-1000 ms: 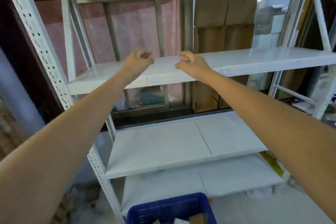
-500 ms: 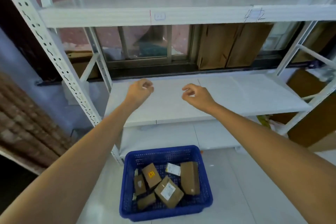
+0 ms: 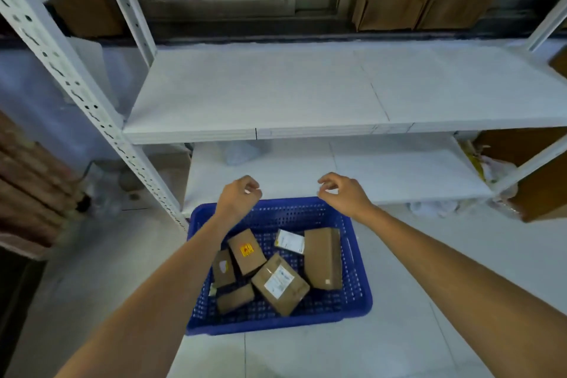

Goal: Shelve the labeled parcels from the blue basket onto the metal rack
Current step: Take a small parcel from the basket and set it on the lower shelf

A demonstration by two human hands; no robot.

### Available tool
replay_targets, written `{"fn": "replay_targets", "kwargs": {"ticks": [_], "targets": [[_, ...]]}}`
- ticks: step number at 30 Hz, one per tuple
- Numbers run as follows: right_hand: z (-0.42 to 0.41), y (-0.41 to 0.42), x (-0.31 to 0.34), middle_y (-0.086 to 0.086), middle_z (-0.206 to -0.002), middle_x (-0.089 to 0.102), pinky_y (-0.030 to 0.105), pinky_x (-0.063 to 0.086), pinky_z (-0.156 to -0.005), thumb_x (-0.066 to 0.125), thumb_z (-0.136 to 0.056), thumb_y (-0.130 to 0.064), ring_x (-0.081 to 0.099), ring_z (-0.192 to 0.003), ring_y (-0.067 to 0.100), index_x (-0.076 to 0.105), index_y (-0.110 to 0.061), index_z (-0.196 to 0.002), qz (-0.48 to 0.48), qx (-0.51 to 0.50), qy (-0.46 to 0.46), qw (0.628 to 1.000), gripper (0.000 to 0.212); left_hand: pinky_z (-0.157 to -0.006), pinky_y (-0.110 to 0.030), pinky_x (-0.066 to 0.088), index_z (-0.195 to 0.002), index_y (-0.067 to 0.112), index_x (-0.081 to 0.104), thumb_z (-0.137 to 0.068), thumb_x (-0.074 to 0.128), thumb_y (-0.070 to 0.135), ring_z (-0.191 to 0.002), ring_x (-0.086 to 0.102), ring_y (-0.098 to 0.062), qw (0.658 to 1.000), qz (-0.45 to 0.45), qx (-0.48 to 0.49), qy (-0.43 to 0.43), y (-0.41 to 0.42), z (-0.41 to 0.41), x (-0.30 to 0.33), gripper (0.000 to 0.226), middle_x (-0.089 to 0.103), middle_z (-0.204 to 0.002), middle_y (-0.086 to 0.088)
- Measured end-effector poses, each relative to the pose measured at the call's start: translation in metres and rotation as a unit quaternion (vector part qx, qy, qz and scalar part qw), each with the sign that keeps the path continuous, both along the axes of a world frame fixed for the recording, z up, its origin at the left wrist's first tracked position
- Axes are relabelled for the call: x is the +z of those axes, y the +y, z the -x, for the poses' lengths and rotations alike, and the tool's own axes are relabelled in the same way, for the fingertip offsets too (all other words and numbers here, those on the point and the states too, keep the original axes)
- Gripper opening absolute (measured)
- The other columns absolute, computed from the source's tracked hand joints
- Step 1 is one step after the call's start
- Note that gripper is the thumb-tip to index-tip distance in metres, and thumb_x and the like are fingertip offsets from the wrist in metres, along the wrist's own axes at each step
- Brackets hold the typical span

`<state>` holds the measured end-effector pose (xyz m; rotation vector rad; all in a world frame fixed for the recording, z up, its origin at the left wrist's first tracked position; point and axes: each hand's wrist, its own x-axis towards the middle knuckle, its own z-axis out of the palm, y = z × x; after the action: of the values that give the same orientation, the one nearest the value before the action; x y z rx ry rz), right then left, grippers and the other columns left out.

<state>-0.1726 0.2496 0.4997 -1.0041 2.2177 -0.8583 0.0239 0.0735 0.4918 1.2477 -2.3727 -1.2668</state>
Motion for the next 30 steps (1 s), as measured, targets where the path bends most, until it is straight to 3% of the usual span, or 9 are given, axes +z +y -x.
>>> {"fn": "replay_targets", "kwargs": {"ticks": [4, 11, 16, 21, 22, 24, 27, 30], "targets": [[0.005, -0.011, -0.11, -0.005, -0.109, 0.068, 0.028, 0.047, -0.092, 0.065, -0.089, -0.03, 0.06, -0.105, 0.011, 0.062, -0.023, -0.117, -0.004, 0.0, 0.015, 1.0, 0.029, -0.068, -0.025, 0.043, -0.095, 0.025, 0.06, -0.09, 0.059, 0.025, -0.086, 0.059, -0.017, 1.0, -0.014, -0.005, -0.012, -0.008, 0.002, -0.118, 0.005, 0.065, -0.103, -0.002], [0.019, -0.037, -0.31, -0.003, -0.117, 0.067, 0.034, 0.047, -0.098, 0.063, -0.092, -0.033, 0.059, -0.11, 0.013, 0.06, -0.021, -0.122, 0.005, -0.003, 0.021, 1.0, 0.033, -0.084, -0.038, 0.049, -0.114, 0.017, 0.057, -0.095, 0.054, 0.027, -0.093, 0.056, -0.019, 0.998, -0.014, -0.037, -0.045, -0.021, 0.018, -0.33, 0.022, 0.06, -0.107, -0.002], [0.037, -0.059, -0.42, -0.003, -0.119, 0.066, 0.035, 0.048, -0.096, 0.064, -0.09, -0.036, 0.06, -0.11, 0.015, 0.059, -0.021, -0.124, -0.008, 0.007, 0.051, 0.999, 0.037, -0.084, -0.035, 0.047, -0.119, 0.016, 0.056, -0.095, 0.055, 0.027, -0.102, 0.058, -0.024, 0.997, -0.009, -0.046, -0.067, -0.038, 0.054, -0.441, 0.027, 0.062, -0.114, -0.004], [0.052, -0.08, -0.5, 0.005, -0.127, 0.062, 0.04, 0.05, -0.095, 0.071, -0.082, -0.041, 0.058, -0.115, 0.021, 0.054, -0.017, -0.131, -0.089, 0.044, 0.113, 0.989, 0.057, -0.058, -0.032, 0.039, -0.122, 0.008, 0.048, -0.094, 0.052, 0.027, -0.074, 0.053, -0.021, 0.985, 0.001, -0.081, -0.154, -0.048, 0.091, -0.516, 0.035, 0.057, -0.091, -0.007], [0.054, -0.084, -0.512, 0.007, -0.129, 0.06, 0.041, 0.05, -0.094, 0.073, -0.08, -0.043, 0.057, -0.116, 0.023, 0.052, -0.017, -0.133, -0.118, 0.062, 0.134, 0.982, 0.063, -0.053, -0.03, 0.036, -0.126, 0.006, 0.043, -0.094, 0.051, 0.028, -0.071, 0.053, -0.022, 0.979, -0.007, -0.094, -0.181, -0.048, 0.097, -0.527, 0.039, 0.056, -0.092, -0.008], [0.054, -0.093, -0.531, 0.009, -0.132, 0.054, 0.043, 0.05, -0.094, 0.075, -0.076, -0.048, 0.053, -0.12, 0.027, 0.045, -0.018, -0.138, -0.182, 0.104, 0.188, 0.96, 0.075, -0.049, -0.028, 0.031, -0.14, 0.004, 0.03, -0.098, 0.045, 0.029, -0.075, 0.056, -0.027, 0.969, -0.028, -0.117, -0.217, -0.049, 0.107, -0.547, 0.051, 0.057, -0.114, -0.015], [0.05, -0.101, -0.556, 0.012, -0.135, 0.049, 0.043, 0.048, -0.097, 0.078, -0.07, -0.054, 0.048, -0.123, 0.031, 0.038, -0.019, -0.142, -0.25, 0.147, 0.238, 0.927, 0.089, -0.056, -0.03, 0.04, -0.15, 0.007, 0.014, -0.098, 0.043, 0.03, -0.078, 0.055, -0.02, 0.964, -0.034, -0.119, -0.235, -0.048, 0.117, -0.568, 0.064, 0.048, -0.136, -0.017], [0.044, -0.105, -0.577, 0.015, -0.136, 0.045, 0.042, 0.041, -0.102, 0.078, -0.069, -0.054, 0.044, -0.125, 0.033, 0.034, -0.019, -0.141, -0.311, 0.188, 0.29, 0.885, 0.092, -0.074, -0.034, 0.042, -0.151, 0.007, 0.01, -0.098, 0.041, 0.026, -0.103, 0.056, -0.027, 0.963, -0.051, -0.118, -0.238, -0.044, 0.122, -0.581, 0.064, 0.041, -0.145, -0.018]]}}
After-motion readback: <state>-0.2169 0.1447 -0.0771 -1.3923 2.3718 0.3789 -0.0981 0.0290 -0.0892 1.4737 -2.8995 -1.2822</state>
